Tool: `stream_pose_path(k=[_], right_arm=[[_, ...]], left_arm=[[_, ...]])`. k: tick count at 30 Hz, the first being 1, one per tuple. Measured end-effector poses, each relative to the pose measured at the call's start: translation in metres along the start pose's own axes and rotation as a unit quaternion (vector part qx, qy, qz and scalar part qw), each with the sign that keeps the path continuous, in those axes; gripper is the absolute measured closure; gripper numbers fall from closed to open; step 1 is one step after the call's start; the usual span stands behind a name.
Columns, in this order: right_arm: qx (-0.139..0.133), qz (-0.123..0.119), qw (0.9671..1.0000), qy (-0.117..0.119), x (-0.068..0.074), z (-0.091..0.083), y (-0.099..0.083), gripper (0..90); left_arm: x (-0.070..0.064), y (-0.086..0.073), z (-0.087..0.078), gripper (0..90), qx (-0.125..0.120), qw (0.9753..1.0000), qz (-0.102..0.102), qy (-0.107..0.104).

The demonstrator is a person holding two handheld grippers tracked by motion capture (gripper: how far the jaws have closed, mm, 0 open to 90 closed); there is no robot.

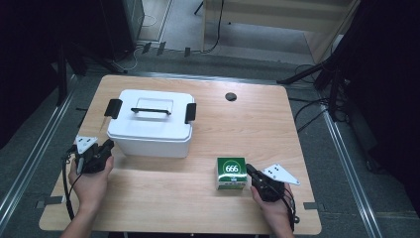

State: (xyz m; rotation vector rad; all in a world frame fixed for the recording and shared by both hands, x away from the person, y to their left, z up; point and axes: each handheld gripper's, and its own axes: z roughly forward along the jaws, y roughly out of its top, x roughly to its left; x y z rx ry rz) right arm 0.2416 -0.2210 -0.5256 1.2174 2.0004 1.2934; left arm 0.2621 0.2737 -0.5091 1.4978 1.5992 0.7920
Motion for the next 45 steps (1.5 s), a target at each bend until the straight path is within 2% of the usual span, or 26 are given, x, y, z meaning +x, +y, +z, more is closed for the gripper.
stream_pose_path(k=[1,2,5,11,16,21,27,36,45], right_arm=[[0.0,0.002,1.0,0.001,0.0,-0.001,0.0,90.0],[0.0,0.002,1.0,0.003,0.0,-0.001,-0.001,90.0],[0.0,0.011,0.9999,0.004,0.002,-0.003,-0.004,90.0],[0.0,0.01,0.9999,0.01,0.01,-0.005,-0.005,90.0],[0.001,-0.003,0.9998,0.02,0.022,-0.006,-0.005,90.0],[0.002,-0.004,0.9996,0.029,0.026,-0.005,-0.004,90.0],[0.003,-0.008,0.9992,0.039,0.032,-0.001,-0.003,90.0],[0.005,-0.023,0.998,0.059,0.05,0.006,-0.003,90.0],[0.002,-0.039,0.9969,0.068,0.054,0.009,-0.002,90.0]], left_arm=[[-0.001,0.002,0.001,90.0,-0.006,1.0,0.001,-0.007],[-0.003,0.004,0.001,90.0,-0.009,0.9999,0.006,-0.005],[-0.003,0.005,0.001,90.0,-0.009,0.9999,0.008,-0.009],[-0.007,0.005,0.002,90.0,-0.008,0.9998,0.008,-0.014],[-0.019,0.004,0.004,90.0,-0.011,0.9996,0.01,-0.025],[-0.022,0.004,0.006,90.0,-0.011,0.9994,0.013,-0.028],[-0.023,0.005,0.008,90.0,-0.011,0.9994,0.013,-0.03],[-0.028,0.007,0.012,90.0,-0.01,0.9991,0.02,-0.036],[-0.028,0.009,0.014,90.0,-0.009,0.9991,0.022,-0.036]])
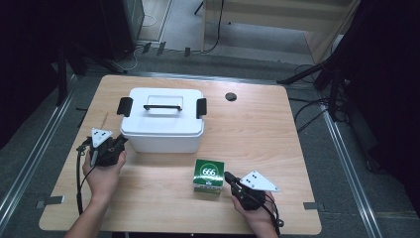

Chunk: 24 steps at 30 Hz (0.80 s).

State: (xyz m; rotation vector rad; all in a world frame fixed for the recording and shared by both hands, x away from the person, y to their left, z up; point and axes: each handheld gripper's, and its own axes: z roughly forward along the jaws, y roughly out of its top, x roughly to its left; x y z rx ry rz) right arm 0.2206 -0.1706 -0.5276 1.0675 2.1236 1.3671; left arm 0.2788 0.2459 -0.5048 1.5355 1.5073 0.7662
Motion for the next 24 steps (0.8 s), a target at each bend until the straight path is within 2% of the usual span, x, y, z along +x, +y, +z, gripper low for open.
stream_pose_path(k=[4,9,10,11,12,15,16,17,18,20,22,23,24], right_arm=[[-0.004,0.014,0.9999,0.002,-0.002,0.005,0.003,90.0],[-0.012,0.002,0.9999,-0.004,0.002,0.006,0.007,88.6],[-0.015,-0.001,0.9999,-0.003,0.001,0.005,0.007,86.4],[-0.019,-0.003,0.9998,-0.002,0.0,0.003,0.007,84.4],[-0.022,-0.003,0.9997,-0.002,-0.002,0.002,0.007,82.4],[-0.036,-0.008,0.9993,0.003,-0.009,-0.003,0.008,71.4],[-0.039,-0.021,0.999,-0.001,-0.012,-0.003,0.008,68.6],[-0.042,-0.037,0.9984,-0.011,-0.015,-0.004,0.007,64.8],[-0.042,-0.053,0.9977,-0.009,-0.022,-0.006,0.007,62.6],[-0.04,-0.059,0.9974,-0.014,-0.025,-0.007,0.007,61.5],[-0.041,-0.07,0.9964,-0.026,-0.035,-0.013,0.01,61.0],[-0.041,-0.07,0.9964,-0.026,-0.035,-0.013,0.01,61.0],[-0.042,-0.068,0.9964,-0.026,-0.038,-0.015,0.011,61.2]], left_arm=[[0.003,0.004,0.003,90.0,0.004,1.0,-0.002,-0.001],[0.005,0.003,-0.002,89.3,-0.007,0.9999,-0.005,0.014],[0.006,0.0,-0.007,86.7,-0.017,0.9997,-0.009,0.012],[0.007,-0.002,-0.01,80.0,-0.022,0.9997,-0.009,0.01],[0.008,-0.005,-0.014,80.0,-0.03,0.9995,-0.009,0.008],[0.014,-0.015,-0.026,65.6,-0.038,0.999,-0.006,0.02],[0.016,-0.019,-0.029,61.3,-0.038,0.999,-0.003,0.021],[0.018,-0.023,-0.033,56.8,-0.043,0.9987,0.008,0.026],[0.018,-0.026,-0.036,50.5,-0.042,0.9982,0.023,0.035],[0.021,-0.033,-0.042,47.2,-0.038,0.9982,0.028,0.038],[0.023,-0.037,-0.046,38.2,-0.012,0.9993,0.022,0.027],[0.024,-0.039,-0.047,38.2,-0.001,0.9993,0.019,0.031],[0.024,-0.04,-0.049,34.0,0.005,0.9992,0.016,0.036]])
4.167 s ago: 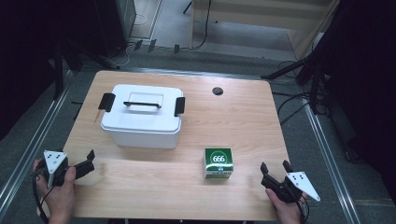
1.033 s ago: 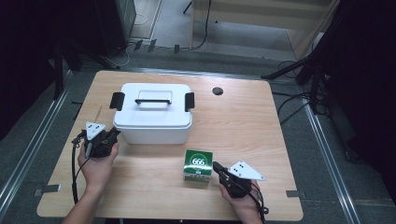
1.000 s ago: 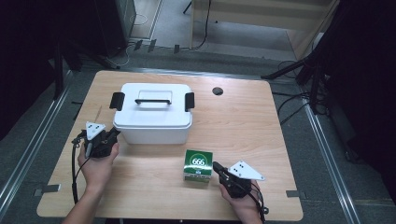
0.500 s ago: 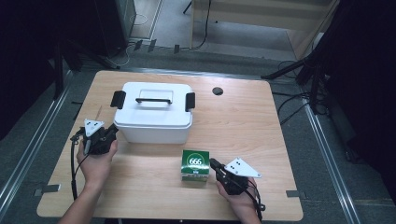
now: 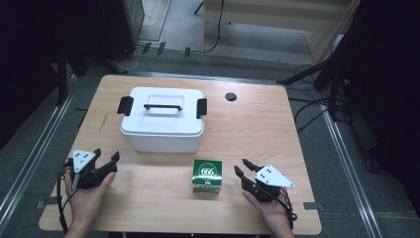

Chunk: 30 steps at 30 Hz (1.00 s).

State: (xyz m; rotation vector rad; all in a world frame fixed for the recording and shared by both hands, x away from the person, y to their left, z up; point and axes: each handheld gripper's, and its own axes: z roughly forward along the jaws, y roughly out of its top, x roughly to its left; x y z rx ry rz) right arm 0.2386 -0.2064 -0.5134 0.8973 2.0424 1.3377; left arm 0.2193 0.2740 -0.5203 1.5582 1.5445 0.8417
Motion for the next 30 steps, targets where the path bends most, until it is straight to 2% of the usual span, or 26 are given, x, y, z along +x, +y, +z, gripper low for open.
stream_pose_path(k=[1,2,3,5,6,7,8,10,12,15,18,19,21,22,25,26,27,29,30], right_arm=[[0.002,0.0,1.0,0.001,-0.003,-0.002,0.002,61.2],[-0.002,-0.013,0.9999,0.0,-0.008,-0.005,0.006,60.3],[-0.002,-0.018,0.9998,0.002,-0.011,-0.006,0.008,60.0],[-0.004,-0.025,0.9997,0.006,-0.013,-0.007,0.01,60.2],[0.001,-0.03,0.9989,0.037,-0.018,-0.009,0.015,62.1],[0.001,-0.03,0.9989,0.037,-0.018,-0.009,0.015,62.1],[0.007,-0.042,0.998,0.045,-0.018,-0.009,0.018,62.4],[0.027,-0.069,0.9963,0.044,-0.02,-0.01,0.024,64.5],[0.053,-0.072,0.9947,0.051,-0.026,-0.011,0.035,65.7],[0.065,-0.078,0.993,0.06,-0.031,-0.01,0.041,60.4],[0.088,-0.1,0.9884,0.074,-0.037,-0.006,0.054,50.4],[0.102,-0.102,0.9863,0.08,-0.042,-0.003,0.062,43.7],[0.106,-0.102,0.9854,0.086,-0.045,-0.002,0.067,41.4],[0.112,-0.101,0.9834,0.101,-0.051,0.001,0.075,37.9],[0.119,-0.106,0.9805,0.115,-0.057,0.005,0.087,35.0],[0.124,-0.105,0.9794,0.12,-0.058,0.007,0.09,36.1],[0.124,-0.105,0.9794,0.12,-0.058,0.007,0.09,36.1],[0.137,-0.126,0.9737,0.131,-0.058,0.012,0.101,38.0],[0.137,-0.126,0.9737,0.131,-0.058,0.012,0.101,38.0]], left_arm=[[0.0,-0.001,-0.001,30.3,0.005,1.0,0.0,0.0],[-0.002,-0.005,-0.001,20.1,0.013,0.9999,0.007,0.008],[-0.002,-0.005,-0.001,16.3,0.013,0.9999,0.007,0.008],[-0.004,-0.009,-0.001,14.3,0.022,0.9995,0.022,-0.006],[-0.005,-0.011,-0.001,11.0,0.028,0.9991,0.031,-0.007],[-0.005,-0.014,-0.001,11.0,0.033,0.9986,0.038,-0.017],[-0.005,-0.016,-0.001,10.9,0.039,0.998,0.042,-0.026],[-0.003,-0.02,0.0,9.9,0.037,0.9979,0.047,-0.024],[-0.002,-0.021,0.002,9.9,0.035,0.9977,0.057,-0.011],[0.003,-0.024,0.007,9.9,0.044,0.998,0.046,-0.004],[0.003,-0.025,0.009,9.9,0.048,0.9975,0.052,0.002],[0.002,-0.025,0.009,9.9,0.048,0.9973,0.055,0.002],[-0.001,-0.026,0.01,9.9,0.05,0.9968,0.063,0.006],[-0.001,-0.026,0.01,9.9,0.049,0.9968,0.063,0.005],[0.001,-0.026,0.009,8.3,0.046,0.9972,0.058,-0.003],[0.003,-0.026,0.009,8.2,0.044,0.9977,0.05,-0.015],[0.003,-0.026,0.009,7.8,0.044,0.9977,0.05,-0.015],[0.004,-0.026,0.009,6.5,0.044,0.9974,0.051,-0.024],[0.003,-0.027,0.009,6.5,0.043,0.9974,0.053,-0.025]])
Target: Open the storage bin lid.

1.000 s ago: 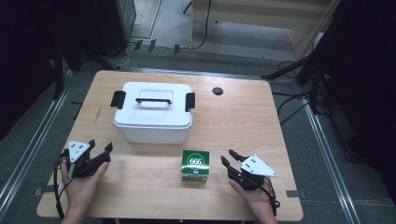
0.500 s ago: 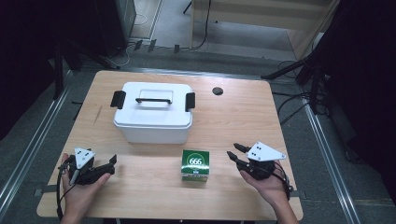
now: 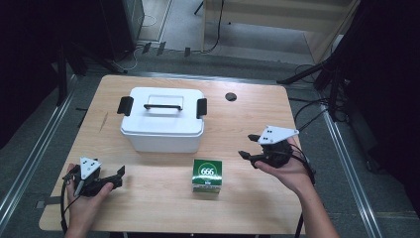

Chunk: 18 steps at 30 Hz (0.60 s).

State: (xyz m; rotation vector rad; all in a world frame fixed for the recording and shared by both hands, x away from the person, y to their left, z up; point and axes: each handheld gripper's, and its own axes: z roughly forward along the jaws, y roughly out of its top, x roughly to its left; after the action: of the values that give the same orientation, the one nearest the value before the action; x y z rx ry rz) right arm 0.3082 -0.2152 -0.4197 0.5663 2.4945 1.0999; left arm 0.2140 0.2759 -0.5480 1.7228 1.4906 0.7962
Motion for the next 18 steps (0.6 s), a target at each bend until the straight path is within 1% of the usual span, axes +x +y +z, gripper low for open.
stream_pose_path(k=[1,3,4,6,8,9,10,12,13,14,15,16,18], right_arm=[[0.004,-0.007,1.0,0.003,0.0,0.001,0.004,37.9],[0.013,-0.021,0.9996,0.01,0.0,0.003,0.014,37.7],[0.013,-0.021,0.9996,0.01,0.0,0.003,0.014,37.7],[0.021,-0.028,0.9993,0.015,-0.001,0.006,0.021,38.0],[0.036,-0.037,0.9984,0.024,-0.004,0.012,0.03,38.7],[0.036,-0.037,0.9984,0.024,-0.004,0.012,0.03,38.7],[0.043,-0.042,0.9976,0.033,-0.006,0.015,0.037,39.4],[0.048,-0.044,0.9973,0.036,-0.006,0.016,0.04,40.4],[0.048,-0.052,0.9969,0.035,-0.007,0.018,0.044,41.1],[0.052,-0.057,0.9963,0.037,-0.007,0.019,0.048,41.2],[0.054,-0.058,0.9961,0.038,-0.006,0.019,0.051,41.2],[0.057,-0.065,0.9955,0.038,-0.006,0.02,0.055,41.2],[0.061,-0.08,0.994,0.044,-0.007,0.021,0.066,41.1]], left_arm=[[0.0,0.0,0.0,6.5,0.001,1.0,0.004,-0.001],[0.0,-0.001,0.0,6.5,0.0,1.0,0.004,0.0],[-0.001,-0.001,0.0,6.5,-0.001,1.0,0.003,-0.003],[0.0,-0.001,-0.001,6.5,-0.003,1.0,0.001,-0.006],[0.002,-0.001,-0.001,6.5,-0.009,0.9999,-0.006,-0.009],[0.002,-0.001,0.0,6.5,-0.006,0.9999,-0.009,-0.008],[0.002,-0.001,0.001,6.5,-0.001,0.9999,-0.01,-0.009],[0.002,-0.002,0.004,6.5,0.01,0.9995,-0.007,-0.028],[0.002,-0.002,0.006,5.8,0.021,0.9994,-0.005,-0.029],[0.001,-0.002,0.007,4.0,0.024,0.9994,-0.004,-0.026],[0.001,-0.002,0.006,4.0,0.023,0.9994,-0.001,-0.024],[0.0,-0.002,0.006,4.0,0.021,0.9996,-0.002,-0.021],[0.001,-0.001,0.006,3.9,0.02,0.9997,-0.009,-0.013]])
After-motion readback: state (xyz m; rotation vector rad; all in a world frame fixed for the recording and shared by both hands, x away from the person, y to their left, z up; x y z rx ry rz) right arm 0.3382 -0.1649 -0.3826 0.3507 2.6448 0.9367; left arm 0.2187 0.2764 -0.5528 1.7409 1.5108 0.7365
